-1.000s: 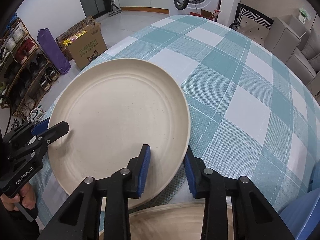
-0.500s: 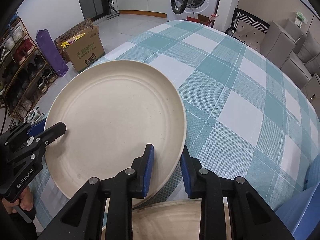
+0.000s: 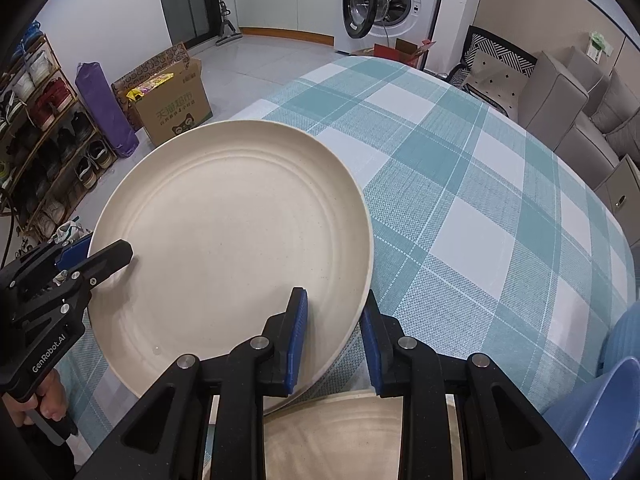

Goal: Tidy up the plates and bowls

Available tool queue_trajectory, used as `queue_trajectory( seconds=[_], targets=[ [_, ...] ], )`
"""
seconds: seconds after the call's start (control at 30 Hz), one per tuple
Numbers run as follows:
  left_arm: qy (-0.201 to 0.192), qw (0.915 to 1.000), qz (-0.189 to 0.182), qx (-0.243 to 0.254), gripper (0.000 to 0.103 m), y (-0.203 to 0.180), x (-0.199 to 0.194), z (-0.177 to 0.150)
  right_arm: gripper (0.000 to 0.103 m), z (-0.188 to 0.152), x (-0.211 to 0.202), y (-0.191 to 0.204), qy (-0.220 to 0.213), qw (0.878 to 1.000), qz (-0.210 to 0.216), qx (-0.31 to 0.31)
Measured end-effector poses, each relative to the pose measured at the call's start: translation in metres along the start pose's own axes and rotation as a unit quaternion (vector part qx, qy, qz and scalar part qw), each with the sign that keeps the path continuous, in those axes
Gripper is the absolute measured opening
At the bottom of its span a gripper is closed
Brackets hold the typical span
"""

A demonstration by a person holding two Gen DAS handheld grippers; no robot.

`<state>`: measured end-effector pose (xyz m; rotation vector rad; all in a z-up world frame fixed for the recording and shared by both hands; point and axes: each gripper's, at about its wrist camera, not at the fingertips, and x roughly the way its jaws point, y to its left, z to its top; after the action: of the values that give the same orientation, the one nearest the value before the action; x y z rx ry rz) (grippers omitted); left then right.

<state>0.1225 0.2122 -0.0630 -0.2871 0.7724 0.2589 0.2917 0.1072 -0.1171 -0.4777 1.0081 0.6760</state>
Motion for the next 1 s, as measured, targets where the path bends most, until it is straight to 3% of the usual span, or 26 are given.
queue_trajectory(
  seconds=[0.5,1.0],
  targets=[
    [-0.023,0.9991,-0.018,0.030,0.024,-0.024,-0.029,0.003,0.026,-0.016,-0.044,-0.010,-0.025,0.999,-0.018,0.017],
    [-0.025,0.9961,-0.051,0.068,0.024,-0.064,-0.042,0.001,0.026,-0.055,-0.081,-0.035,-0.028,0.998,-0.037,0.045]
  ],
)
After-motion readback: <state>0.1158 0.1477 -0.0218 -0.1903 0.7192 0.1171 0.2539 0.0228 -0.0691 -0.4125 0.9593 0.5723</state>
